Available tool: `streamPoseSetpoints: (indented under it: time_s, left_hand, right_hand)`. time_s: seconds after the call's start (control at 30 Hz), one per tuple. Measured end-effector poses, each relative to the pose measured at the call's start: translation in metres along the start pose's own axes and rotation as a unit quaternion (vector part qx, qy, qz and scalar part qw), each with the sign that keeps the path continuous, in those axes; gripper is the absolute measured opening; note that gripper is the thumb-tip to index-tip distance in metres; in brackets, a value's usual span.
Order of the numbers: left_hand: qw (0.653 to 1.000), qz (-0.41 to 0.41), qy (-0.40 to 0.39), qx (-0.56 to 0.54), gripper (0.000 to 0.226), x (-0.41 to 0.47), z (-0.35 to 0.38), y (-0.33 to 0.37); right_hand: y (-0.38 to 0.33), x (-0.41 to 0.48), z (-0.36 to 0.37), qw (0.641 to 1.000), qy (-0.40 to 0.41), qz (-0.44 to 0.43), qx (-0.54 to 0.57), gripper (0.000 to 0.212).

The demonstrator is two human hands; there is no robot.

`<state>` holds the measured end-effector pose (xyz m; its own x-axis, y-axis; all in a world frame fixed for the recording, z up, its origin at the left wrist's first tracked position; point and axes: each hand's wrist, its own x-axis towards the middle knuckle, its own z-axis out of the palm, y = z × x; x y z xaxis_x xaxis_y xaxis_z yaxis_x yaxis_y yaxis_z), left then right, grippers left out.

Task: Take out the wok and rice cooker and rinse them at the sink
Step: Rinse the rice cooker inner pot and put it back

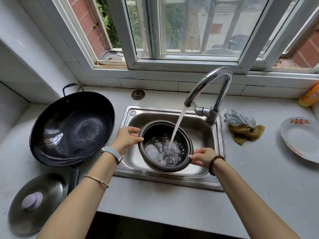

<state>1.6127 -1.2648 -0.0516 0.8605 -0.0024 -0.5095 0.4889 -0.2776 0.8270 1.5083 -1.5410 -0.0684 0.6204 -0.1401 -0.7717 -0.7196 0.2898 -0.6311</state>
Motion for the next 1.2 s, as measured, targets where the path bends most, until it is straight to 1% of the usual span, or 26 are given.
streamPoseSetpoints:
  time_s: [0.07, 0.13, 0.2, 0.27, 0.33, 0.4, 0.43, 0.47, 0.5, 0.57, 0.63, 0.67, 0.73, 0.8, 0.87, 0.93, 1.0, 1.1, 1.2]
  left_hand:
    - [0.999, 0.025, 0.018, 0.023, 0.042, 0.001, -0.003, -0.006]
    - [0.999, 0.028, 0.021, 0.014, 0.042, 0.002, -0.005, -0.014]
    - [1.000, 0.013, 0.016, -0.012, 0.043, 0.002, -0.002, -0.021]
    - [0.999, -0.026, 0.002, -0.031, 0.046, 0.003, 0.003, -0.026]
    - [0.997, -0.066, -0.024, -0.044, 0.043, 0.002, 0.008, -0.026]
    - [0.992, -0.107, -0.042, -0.060, 0.039, 0.000, 0.013, -0.024]
    - [0.990, -0.122, -0.044, -0.062, 0.039, -0.001, 0.014, -0.022]
    - [0.989, -0.129, -0.040, -0.061, 0.039, -0.002, 0.015, -0.019]
    - [0.990, -0.127, -0.035, -0.058, 0.040, -0.003, 0.015, -0.016]
    - [0.993, -0.105, -0.018, -0.051, 0.043, -0.002, 0.014, -0.009]
    - [0.997, -0.068, -0.002, -0.032, 0.046, -0.002, 0.013, -0.002]
    - [0.999, -0.048, 0.003, -0.021, 0.047, -0.002, 0.012, 0.000]
    - [1.000, -0.005, 0.013, 0.004, 0.048, -0.004, 0.012, 0.000]
    - [0.999, 0.029, 0.031, 0.030, 0.047, -0.005, 0.010, -0.005]
    - [0.998, 0.035, 0.044, 0.043, 0.045, -0.006, 0.009, -0.011]
    - [0.999, 0.015, 0.035, 0.025, 0.043, -0.005, 0.008, -0.017]
    - [1.000, -0.014, 0.016, 0.003, 0.042, -0.005, 0.012, -0.021]
    - [0.998, -0.058, -0.005, -0.020, 0.039, -0.003, 0.019, -0.024]
    - [0.994, -0.100, -0.018, -0.039, 0.028, -0.004, 0.023, -0.022]
  right_hand:
    - [0.004, 0.001, 0.006, 0.997, 0.044, -0.054, -0.045, 0.029]
    - [0.001, 0.001, 0.009, 0.984, 0.082, -0.117, -0.105, 0.035]
    - [-0.007, -0.003, 0.010, 0.973, 0.089, -0.165, -0.133, 0.037]
    - [-0.019, -0.009, 0.010, 0.969, 0.081, -0.184, -0.142, 0.036]
    - [-0.030, -0.013, 0.006, 0.973, 0.063, -0.172, -0.142, 0.032]
    - [-0.040, -0.018, 0.000, 0.983, 0.035, -0.132, -0.126, 0.022]
    - [-0.044, -0.019, -0.004, 0.987, 0.018, -0.109, -0.117, 0.024]
    - [-0.046, -0.017, -0.008, 0.991, 0.002, -0.083, -0.107, 0.031]
    - [-0.046, -0.016, -0.011, 0.994, -0.008, -0.054, -0.095, 0.033]
    - [-0.037, -0.012, -0.017, 0.998, -0.009, -0.004, -0.064, 0.024]
    - [-0.022, -0.007, -0.018, 0.999, -0.014, 0.017, -0.034, 0.016]
    - [-0.014, -0.005, -0.017, 0.999, -0.012, 0.016, -0.032, 0.016]
    - [0.000, 0.001, -0.012, 0.999, 0.009, -0.007, -0.043, 0.022]
    - [0.006, 0.006, -0.007, 0.992, 0.059, -0.064, -0.089, 0.034]
    - [0.004, 0.007, -0.003, 0.975, 0.094, -0.136, -0.151, 0.041]
    - [-0.002, 0.005, -0.003, 0.956, 0.110, -0.194, -0.189, 0.042]
    - [-0.013, 0.001, -0.004, 0.946, 0.112, -0.224, -0.204, 0.040]
    - [-0.027, -0.002, -0.007, 0.953, 0.092, -0.214, -0.196, 0.039]
    - [-0.031, 0.005, -0.014, 0.965, 0.077, -0.175, -0.178, 0.043]
